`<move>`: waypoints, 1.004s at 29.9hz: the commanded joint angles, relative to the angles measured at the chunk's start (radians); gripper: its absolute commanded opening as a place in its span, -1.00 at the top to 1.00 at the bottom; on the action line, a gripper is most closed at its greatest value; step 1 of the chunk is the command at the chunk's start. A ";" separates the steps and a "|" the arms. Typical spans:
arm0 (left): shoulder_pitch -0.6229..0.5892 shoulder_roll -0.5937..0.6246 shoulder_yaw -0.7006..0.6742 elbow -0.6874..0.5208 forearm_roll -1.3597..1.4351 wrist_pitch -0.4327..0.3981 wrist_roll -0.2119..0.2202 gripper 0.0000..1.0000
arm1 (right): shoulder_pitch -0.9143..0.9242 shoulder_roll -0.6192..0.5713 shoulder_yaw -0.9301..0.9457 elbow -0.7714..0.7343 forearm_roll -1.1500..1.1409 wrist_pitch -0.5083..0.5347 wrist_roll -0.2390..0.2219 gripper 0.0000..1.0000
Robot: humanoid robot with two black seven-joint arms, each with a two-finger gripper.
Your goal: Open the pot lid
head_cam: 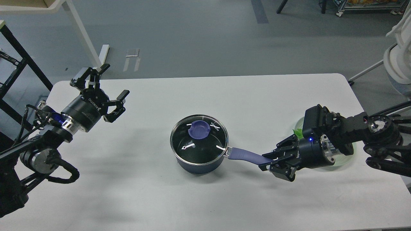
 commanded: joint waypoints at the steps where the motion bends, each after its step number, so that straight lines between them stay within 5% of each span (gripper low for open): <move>1: -0.003 -0.002 0.007 -0.002 0.036 -0.001 0.000 -0.99 | 0.001 0.001 0.000 0.000 0.001 0.000 0.000 0.41; 8: -0.090 0.000 -0.009 -0.012 0.585 0.007 0.000 -0.98 | 0.001 -0.001 0.000 0.000 0.001 0.000 0.000 0.40; 17: -0.232 -0.018 0.010 -0.212 1.362 0.133 0.000 -0.99 | 0.006 0.002 0.000 -0.006 0.003 0.003 0.000 0.40; 21: -0.299 -0.075 0.065 -0.221 1.542 0.151 0.000 -0.99 | 0.006 0.002 0.000 -0.006 0.003 0.003 0.000 0.40; 30: -0.391 -0.150 0.283 -0.175 1.815 0.329 0.000 -0.99 | 0.011 0.005 -0.011 -0.006 0.004 0.003 0.000 0.40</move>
